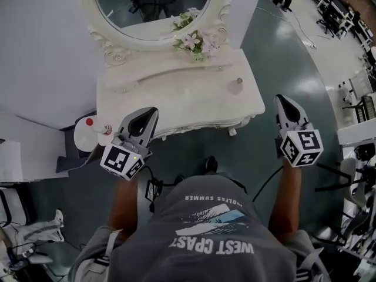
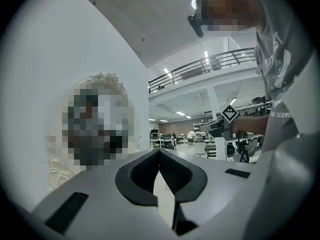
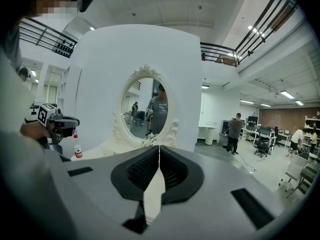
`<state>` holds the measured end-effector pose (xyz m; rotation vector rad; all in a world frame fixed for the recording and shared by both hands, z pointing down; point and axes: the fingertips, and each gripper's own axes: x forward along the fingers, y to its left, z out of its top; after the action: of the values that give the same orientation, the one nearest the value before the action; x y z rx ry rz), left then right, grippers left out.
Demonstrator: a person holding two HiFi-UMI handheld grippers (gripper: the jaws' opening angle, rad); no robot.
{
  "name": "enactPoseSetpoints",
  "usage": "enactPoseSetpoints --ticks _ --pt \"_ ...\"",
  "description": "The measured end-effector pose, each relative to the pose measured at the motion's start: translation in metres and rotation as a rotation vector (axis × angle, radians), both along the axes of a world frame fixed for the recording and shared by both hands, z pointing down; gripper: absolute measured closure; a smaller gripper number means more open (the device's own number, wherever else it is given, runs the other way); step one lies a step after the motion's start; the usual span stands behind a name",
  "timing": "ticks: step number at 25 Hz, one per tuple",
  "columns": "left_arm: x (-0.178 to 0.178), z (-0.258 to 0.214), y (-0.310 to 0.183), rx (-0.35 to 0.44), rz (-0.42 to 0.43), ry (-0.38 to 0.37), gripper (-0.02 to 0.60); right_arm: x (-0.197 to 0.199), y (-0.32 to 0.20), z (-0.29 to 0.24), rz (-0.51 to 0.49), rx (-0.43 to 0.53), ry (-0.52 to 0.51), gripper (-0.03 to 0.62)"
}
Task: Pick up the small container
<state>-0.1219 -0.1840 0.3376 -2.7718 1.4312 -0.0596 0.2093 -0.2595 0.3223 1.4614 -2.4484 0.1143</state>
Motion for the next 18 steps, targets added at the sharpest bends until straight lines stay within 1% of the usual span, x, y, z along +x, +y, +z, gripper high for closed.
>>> enactPoseSetpoints --ticks 3,7,12,18 --pt "0.003 0.005 0.002 -0.021 -0.021 -0.005 0.565 0.002 -0.012 0.009 -0.023 -0.025 -0.002 0.566" --pt "0.011 0.010 -0.004 -0.036 -0.037 -0.012 0.565 0.004 -0.034 0.017 -0.057 -0.036 0.006 0.566" --pt "0.017 0.023 -0.005 -0.089 -0.068 -0.025 0.565 0.000 -0.064 0.041 -0.103 -0.083 -0.002 0.566" --pt "0.024 0.037 -0.014 -0.134 -0.093 -0.047 0.565 -0.008 -0.098 0.071 -0.154 -0.113 -0.010 0.565"
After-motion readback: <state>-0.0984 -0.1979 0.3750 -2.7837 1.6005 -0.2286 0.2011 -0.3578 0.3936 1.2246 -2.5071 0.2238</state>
